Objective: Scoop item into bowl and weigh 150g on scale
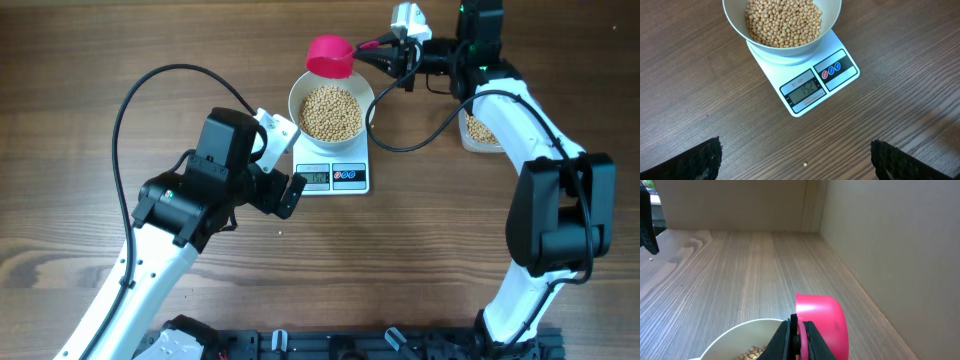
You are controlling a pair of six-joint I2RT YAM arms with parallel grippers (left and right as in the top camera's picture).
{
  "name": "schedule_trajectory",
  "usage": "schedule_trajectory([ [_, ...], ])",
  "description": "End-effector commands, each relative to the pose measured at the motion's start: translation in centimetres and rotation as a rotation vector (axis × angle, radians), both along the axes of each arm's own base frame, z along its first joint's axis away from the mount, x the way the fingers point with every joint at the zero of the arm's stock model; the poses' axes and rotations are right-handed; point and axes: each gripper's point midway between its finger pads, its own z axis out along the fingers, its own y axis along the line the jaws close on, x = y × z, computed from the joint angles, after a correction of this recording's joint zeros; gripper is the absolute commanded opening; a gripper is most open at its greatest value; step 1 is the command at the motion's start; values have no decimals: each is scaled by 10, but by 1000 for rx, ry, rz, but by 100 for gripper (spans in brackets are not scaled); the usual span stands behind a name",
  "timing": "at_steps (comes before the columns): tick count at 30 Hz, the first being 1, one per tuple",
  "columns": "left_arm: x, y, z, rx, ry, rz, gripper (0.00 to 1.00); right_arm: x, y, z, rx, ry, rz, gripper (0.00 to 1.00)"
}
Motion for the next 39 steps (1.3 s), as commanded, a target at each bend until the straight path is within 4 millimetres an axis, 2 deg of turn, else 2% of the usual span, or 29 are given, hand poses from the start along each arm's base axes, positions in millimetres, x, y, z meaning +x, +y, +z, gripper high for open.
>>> schedule_trajectory([
  [1, 1, 0, 2, 0, -11, -14, 100, -2, 0, 2, 10, -8, 24, 4],
  [3, 1, 0, 2, 0, -11, -14, 100, -2, 0, 2, 32, 103, 8, 4],
  [6, 1, 0, 2, 0, -11, -14, 100, 2, -8, 3, 97, 424, -54, 4],
  [8, 1, 0, 2, 0, -11, -14, 100, 7, -23, 8, 150, 613, -102, 4],
  [9, 1, 0, 2, 0, -11, -14, 100, 5, -31, 15, 173, 652, -92, 4],
  [10, 1, 0, 2, 0, -11, -14, 100, 7, -47, 25, 206, 702, -109, 4],
  [14, 1, 0, 2, 0, -11, -14, 100, 18, -96, 47, 253, 655, -202, 4],
  [20, 1, 0, 2, 0, -11, -14, 100, 25, -152, 54, 288, 611, -285, 4],
  [30, 1, 0, 2, 0, -11, -14, 100, 21, -145, 74, 271, 471, -242, 4],
  [39, 1, 0, 2, 0, -11, -14, 100, 28, -147, 73, 295, 524, -289, 4],
])
